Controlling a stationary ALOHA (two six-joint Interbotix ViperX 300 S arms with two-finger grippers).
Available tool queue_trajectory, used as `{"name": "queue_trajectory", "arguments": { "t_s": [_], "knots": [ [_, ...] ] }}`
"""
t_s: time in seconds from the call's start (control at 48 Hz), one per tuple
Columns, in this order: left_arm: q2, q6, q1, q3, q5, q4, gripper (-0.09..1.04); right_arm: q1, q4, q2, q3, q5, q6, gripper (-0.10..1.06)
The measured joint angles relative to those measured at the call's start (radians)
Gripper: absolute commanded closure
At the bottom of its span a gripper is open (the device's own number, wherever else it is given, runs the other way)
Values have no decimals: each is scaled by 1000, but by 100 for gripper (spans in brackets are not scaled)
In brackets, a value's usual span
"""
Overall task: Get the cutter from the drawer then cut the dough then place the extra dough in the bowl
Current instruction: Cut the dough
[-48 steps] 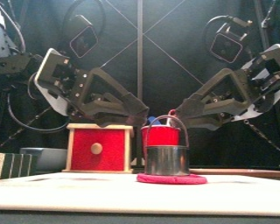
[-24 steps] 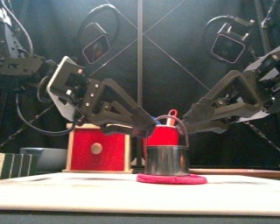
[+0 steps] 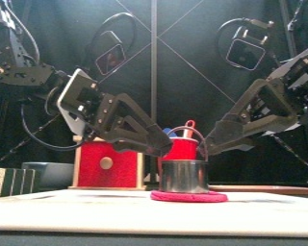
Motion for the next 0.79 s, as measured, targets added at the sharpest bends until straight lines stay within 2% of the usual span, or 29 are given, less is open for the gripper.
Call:
{"name": "queue_trajectory", "arguments": {
  "t_s": [0.229,0.5,0.625,0.792],
  "knots": [
    [5,3,2,-9,0,12,8,-5,-5,0,2,2,-3,32],
    [5,5,-8,-11,44,51,9,-26,-14,0,0,11,-2,35],
    [5,0,-9,-17,63,60,14,-29,-15,0,-2,12,-3,35],
    [5,5,-11,-18,67,67,28,-34,-18,0,-2,23,-3,35]
  ]
}}
